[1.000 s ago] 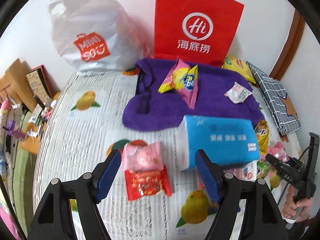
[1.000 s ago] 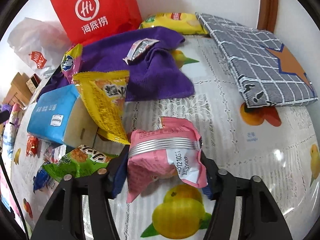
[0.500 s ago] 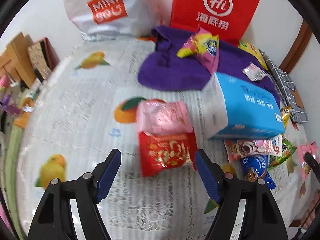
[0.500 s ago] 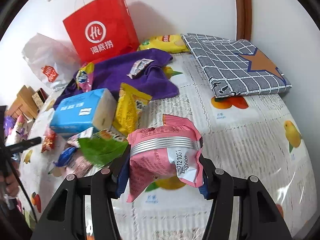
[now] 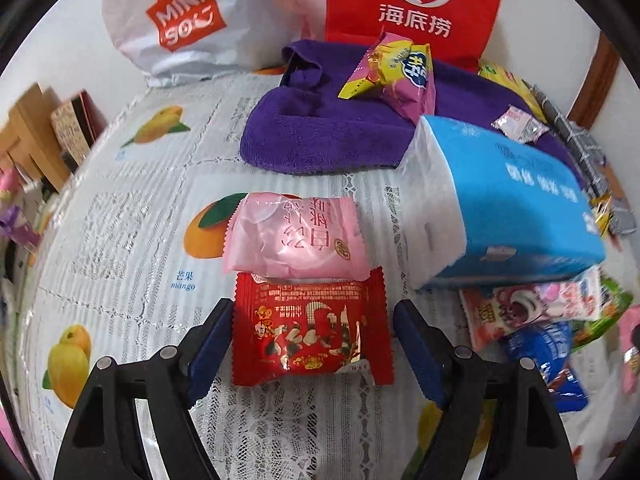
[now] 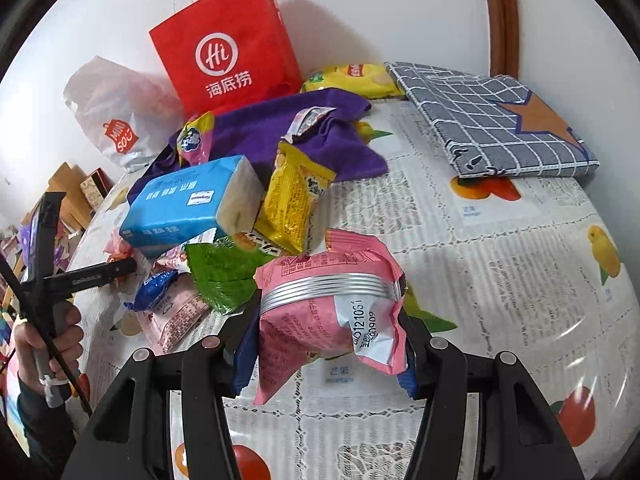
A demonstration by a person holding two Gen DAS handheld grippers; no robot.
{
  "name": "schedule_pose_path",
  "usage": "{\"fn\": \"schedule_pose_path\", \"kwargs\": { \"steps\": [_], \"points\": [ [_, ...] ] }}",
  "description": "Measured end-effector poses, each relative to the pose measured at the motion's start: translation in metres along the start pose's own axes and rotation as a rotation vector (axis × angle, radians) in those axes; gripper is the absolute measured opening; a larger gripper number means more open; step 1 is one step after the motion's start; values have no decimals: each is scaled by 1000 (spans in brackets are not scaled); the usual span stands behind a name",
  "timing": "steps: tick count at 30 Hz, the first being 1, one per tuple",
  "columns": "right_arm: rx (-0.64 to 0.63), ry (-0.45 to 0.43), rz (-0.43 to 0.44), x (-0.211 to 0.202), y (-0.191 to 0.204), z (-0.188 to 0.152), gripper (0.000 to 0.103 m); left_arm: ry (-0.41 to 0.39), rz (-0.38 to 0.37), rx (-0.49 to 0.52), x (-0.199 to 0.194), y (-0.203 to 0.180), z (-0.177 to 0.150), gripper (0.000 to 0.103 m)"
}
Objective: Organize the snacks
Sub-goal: 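Grasp the red snack packet with the left tool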
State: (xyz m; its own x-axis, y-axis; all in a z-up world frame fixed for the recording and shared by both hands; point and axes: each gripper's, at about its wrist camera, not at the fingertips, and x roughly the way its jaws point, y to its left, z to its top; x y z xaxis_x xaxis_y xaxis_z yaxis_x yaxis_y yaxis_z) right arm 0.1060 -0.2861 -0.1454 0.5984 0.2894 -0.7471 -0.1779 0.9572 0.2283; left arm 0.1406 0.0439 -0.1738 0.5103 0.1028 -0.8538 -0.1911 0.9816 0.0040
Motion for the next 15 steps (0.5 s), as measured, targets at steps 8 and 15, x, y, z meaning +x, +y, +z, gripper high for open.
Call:
{"fn": "schedule_pose_path", "kwargs": {
  "steps": [8,15],
  "points": [
    [-12,-5,43,15,8,-10,56,-46,-34,57,-16,2,-19,51],
    [26,2,31,25,2,-16,56,-124,-27,29,-21,2,-33,52]
  ]
}}
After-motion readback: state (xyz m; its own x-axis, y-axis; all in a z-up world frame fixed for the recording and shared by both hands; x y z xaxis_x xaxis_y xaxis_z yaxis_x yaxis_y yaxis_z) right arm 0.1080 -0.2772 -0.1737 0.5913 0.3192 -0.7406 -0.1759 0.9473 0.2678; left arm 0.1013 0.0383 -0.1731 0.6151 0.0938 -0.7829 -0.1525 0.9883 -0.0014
